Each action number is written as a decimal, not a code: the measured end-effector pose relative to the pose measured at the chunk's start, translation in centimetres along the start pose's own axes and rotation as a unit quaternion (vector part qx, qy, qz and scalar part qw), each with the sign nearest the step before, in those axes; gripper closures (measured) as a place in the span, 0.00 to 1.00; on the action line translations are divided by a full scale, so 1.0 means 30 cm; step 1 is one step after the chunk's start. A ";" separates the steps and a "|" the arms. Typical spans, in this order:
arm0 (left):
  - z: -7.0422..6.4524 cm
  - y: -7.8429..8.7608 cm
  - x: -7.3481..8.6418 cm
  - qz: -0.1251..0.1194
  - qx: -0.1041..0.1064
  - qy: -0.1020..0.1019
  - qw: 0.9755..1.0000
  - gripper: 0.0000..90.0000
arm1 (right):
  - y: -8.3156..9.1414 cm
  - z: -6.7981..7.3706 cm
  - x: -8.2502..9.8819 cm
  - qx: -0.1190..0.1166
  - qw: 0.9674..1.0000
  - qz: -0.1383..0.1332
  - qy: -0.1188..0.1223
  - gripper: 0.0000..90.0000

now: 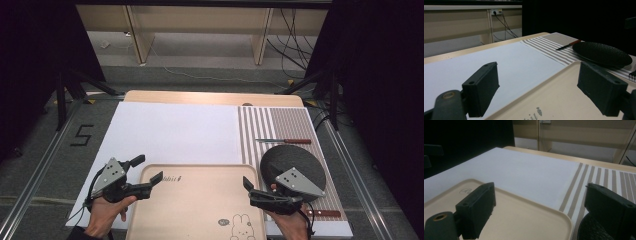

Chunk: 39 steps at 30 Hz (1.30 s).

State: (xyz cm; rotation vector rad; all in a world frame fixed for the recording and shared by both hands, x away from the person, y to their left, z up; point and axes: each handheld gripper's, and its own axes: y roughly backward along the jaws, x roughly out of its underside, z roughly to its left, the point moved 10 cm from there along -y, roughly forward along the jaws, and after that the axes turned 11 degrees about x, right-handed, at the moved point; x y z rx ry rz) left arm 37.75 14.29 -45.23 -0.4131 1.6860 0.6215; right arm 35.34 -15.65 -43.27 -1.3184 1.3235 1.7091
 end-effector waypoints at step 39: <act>0.007 0.004 -0.004 -0.005 -0.001 0.005 1.000 0.18 | 0.020 -0.201 -0.050 -0.008 0.998 0.066 -0.005 0.20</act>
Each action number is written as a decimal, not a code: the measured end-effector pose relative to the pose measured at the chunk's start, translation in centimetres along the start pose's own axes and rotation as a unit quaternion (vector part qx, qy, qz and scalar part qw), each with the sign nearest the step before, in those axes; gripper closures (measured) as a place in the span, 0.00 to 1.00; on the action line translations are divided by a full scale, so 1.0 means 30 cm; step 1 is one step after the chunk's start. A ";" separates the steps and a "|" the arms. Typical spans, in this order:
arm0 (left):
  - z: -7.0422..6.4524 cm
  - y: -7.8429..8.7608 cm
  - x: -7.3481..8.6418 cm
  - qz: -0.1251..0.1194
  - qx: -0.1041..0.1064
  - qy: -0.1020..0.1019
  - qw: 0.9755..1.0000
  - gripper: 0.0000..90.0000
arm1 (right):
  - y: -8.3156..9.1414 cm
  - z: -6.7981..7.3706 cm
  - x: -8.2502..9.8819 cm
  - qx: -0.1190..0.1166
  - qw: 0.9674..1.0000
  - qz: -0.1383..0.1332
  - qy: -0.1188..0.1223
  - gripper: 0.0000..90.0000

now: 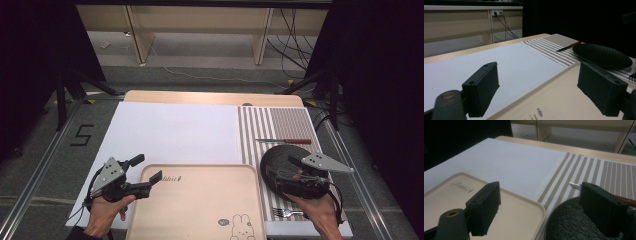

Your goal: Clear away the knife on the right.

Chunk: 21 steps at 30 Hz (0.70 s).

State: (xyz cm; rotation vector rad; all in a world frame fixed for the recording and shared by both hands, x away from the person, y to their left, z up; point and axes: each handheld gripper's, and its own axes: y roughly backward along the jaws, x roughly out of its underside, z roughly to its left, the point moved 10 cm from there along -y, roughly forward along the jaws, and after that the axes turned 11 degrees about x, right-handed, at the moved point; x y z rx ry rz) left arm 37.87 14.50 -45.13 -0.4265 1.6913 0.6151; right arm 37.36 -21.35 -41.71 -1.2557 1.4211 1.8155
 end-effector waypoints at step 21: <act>-0.001 -0.004 -0.001 -0.005 0.005 -0.001 1.000 0.18 | -0.003 -0.044 -0.003 0.000 1.000 0.011 0.012 0.22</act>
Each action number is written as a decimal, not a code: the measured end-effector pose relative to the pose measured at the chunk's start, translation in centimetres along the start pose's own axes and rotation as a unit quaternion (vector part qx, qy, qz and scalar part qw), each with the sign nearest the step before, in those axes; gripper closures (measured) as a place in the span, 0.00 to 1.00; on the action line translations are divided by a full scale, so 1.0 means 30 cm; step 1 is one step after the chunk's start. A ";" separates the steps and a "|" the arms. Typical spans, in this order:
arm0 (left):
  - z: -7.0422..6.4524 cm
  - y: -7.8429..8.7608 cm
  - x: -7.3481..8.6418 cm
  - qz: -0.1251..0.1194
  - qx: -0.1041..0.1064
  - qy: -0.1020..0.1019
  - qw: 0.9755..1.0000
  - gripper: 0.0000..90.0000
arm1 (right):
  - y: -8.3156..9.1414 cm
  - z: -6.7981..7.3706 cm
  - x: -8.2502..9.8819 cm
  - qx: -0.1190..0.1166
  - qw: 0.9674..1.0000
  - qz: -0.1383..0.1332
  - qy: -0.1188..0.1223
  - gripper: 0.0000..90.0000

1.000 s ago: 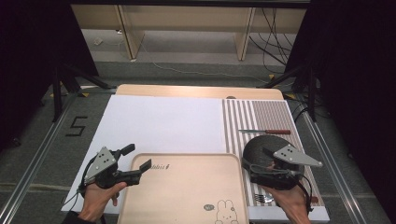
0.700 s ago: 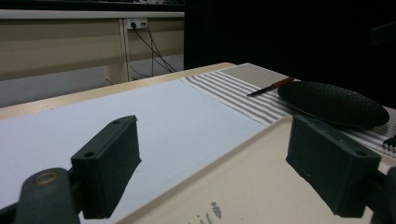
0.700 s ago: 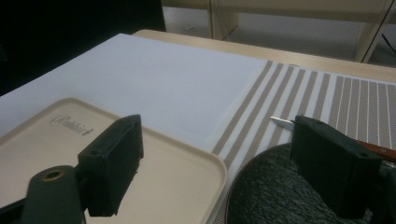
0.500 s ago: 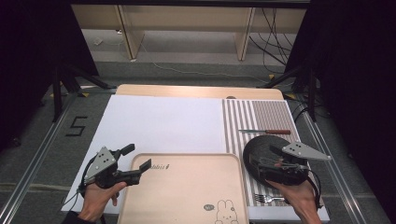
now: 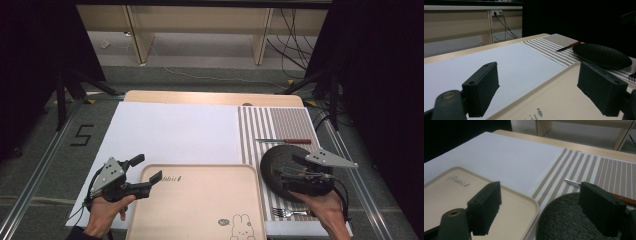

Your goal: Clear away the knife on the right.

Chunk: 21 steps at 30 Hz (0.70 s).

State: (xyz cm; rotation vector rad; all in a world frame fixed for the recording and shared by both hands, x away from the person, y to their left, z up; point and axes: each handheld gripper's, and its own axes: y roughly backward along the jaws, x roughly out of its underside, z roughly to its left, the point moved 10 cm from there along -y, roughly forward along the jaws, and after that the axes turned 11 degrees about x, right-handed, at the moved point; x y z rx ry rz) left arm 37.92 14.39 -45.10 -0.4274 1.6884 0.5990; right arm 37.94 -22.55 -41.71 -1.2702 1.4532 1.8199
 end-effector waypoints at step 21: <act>0.001 0.003 0.004 0.008 -0.005 -0.004 1.000 0.18 | 0.027 -0.125 0.034 0.032 0.997 0.062 0.032 0.26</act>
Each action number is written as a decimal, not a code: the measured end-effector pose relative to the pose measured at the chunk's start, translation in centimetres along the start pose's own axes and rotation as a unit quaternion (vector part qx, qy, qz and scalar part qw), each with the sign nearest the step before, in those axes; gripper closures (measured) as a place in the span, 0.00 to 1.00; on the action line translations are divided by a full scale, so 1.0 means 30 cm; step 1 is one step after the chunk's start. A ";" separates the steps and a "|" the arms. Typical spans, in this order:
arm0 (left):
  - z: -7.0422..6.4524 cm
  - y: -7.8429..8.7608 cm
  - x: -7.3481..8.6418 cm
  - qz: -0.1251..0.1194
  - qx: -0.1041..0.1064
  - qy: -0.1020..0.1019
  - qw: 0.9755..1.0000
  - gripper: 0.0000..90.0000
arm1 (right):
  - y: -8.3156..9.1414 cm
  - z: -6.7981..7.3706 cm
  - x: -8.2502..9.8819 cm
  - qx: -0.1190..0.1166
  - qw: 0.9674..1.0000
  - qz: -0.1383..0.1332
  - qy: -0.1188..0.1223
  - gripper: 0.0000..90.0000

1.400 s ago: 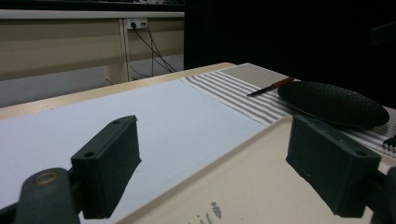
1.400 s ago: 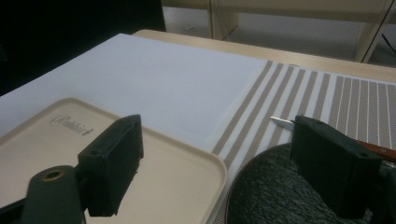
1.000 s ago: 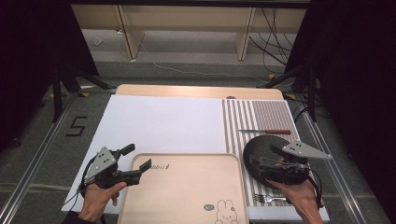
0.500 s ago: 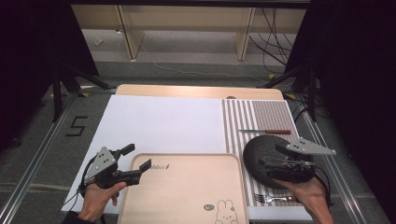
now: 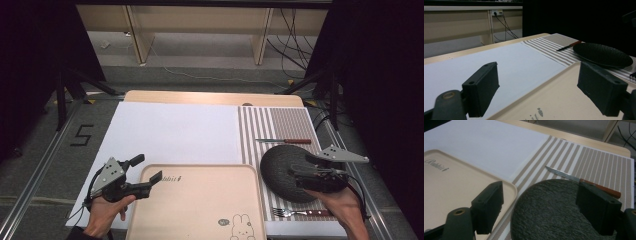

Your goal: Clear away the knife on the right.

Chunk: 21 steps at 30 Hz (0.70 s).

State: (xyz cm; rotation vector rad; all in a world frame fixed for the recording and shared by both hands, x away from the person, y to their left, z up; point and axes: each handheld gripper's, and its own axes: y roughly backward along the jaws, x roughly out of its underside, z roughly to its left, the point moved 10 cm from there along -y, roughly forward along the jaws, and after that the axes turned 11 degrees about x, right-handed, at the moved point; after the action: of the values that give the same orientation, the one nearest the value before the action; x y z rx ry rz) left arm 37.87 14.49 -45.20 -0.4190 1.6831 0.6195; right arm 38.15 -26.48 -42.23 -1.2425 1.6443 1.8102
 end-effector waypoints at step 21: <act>0.001 -0.003 0.003 0.003 -0.001 -0.002 1.000 0.18 | -0.026 -0.106 0.007 0.021 0.999 0.020 0.032 0.28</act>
State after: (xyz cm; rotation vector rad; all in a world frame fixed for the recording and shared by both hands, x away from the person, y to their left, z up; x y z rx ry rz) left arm 37.92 14.45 -45.32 -0.4148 1.6800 0.6258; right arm 39.73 -29.33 -42.59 -1.2707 1.7440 1.7663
